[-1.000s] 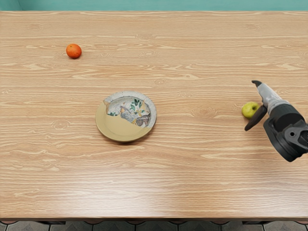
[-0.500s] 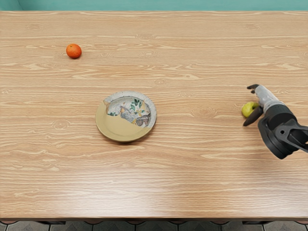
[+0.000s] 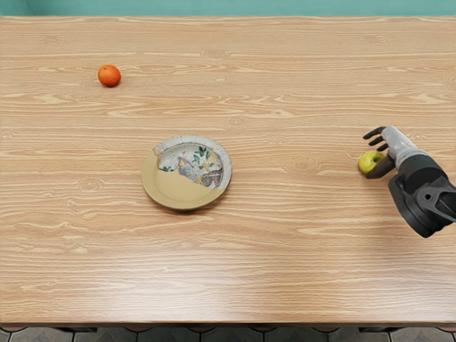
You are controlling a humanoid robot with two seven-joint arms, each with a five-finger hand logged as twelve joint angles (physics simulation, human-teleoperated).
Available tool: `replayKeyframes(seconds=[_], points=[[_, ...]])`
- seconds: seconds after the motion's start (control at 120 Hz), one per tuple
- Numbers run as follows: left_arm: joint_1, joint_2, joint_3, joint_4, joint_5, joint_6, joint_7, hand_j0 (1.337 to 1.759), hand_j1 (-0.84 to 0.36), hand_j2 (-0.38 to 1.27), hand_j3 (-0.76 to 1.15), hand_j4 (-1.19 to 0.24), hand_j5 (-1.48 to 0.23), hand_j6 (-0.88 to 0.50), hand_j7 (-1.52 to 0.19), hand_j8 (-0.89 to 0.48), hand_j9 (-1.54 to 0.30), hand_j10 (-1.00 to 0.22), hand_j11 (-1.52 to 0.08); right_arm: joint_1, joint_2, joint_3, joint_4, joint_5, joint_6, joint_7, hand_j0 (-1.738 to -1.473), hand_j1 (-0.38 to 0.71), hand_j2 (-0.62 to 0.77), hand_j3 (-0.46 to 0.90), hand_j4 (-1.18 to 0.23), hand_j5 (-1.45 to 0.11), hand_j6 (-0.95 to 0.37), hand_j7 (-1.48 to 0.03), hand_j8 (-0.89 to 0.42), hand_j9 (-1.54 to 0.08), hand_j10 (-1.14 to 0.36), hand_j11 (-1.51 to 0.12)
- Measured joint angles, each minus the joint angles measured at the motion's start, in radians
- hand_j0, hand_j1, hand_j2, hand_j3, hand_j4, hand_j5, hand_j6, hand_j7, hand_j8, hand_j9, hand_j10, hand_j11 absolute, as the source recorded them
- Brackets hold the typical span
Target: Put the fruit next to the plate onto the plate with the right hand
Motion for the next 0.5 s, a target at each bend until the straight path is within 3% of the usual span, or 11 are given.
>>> replayKeyframes(seconds=[0.5], points=[[0.0,0.0,0.0,0.0,0.0,0.0,0.001,1.658,0.35,0.0,0.0,0.0,0.0,0.0,0.0,0.0,0.0,0.0,0.0,-0.005,0.017,-0.001,-0.007,0.002,-0.001,0.0,-1.658,0.11,-0.07,0.0,-0.39,-0.5,-0.39,-0.5,-0.39,-0.5,-0.39,-0.5]])
